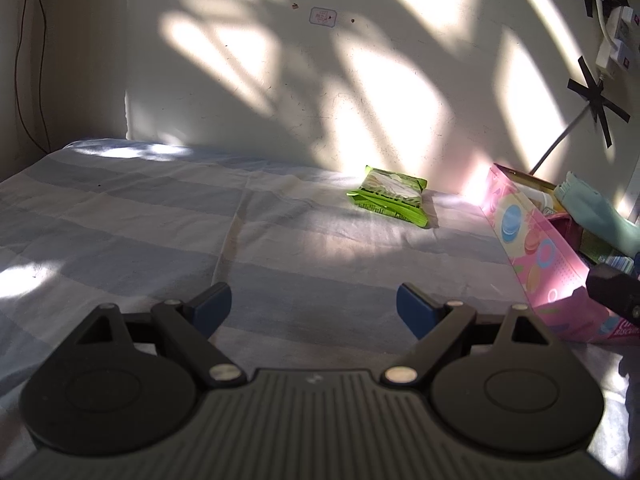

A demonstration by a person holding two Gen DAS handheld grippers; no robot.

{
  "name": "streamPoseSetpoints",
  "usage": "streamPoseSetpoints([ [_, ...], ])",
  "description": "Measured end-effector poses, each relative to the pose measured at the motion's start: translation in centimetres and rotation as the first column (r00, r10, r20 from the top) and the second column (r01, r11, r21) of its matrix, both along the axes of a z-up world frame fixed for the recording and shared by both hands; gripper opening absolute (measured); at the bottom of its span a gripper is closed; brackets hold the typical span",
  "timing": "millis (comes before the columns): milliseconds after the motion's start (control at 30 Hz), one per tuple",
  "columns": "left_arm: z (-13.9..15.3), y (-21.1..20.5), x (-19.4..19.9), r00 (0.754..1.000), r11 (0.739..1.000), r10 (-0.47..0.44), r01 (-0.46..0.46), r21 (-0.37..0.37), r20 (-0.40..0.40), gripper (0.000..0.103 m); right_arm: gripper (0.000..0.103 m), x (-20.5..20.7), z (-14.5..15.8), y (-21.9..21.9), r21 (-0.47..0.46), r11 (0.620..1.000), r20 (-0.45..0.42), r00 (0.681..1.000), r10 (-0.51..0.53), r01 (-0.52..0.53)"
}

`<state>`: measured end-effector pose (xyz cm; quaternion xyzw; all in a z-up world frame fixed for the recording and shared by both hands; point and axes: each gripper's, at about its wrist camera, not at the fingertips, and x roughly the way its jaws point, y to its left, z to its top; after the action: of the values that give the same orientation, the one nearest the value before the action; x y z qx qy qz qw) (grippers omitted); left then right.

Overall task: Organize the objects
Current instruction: 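Move the right gripper toward the green tissue pack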

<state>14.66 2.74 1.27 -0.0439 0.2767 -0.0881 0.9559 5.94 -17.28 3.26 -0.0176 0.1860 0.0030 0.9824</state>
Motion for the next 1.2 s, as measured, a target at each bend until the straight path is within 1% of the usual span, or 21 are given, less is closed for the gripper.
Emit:
streamPoseSetpoints([
  [1200,0.3,0.2,-0.4,1.0,1.0,-0.005,0.005,-0.026,0.003,0.091,0.094,0.7,-0.6,1.2,-0.024,0.999,-0.017,1.0,0.024,-0.024],
])
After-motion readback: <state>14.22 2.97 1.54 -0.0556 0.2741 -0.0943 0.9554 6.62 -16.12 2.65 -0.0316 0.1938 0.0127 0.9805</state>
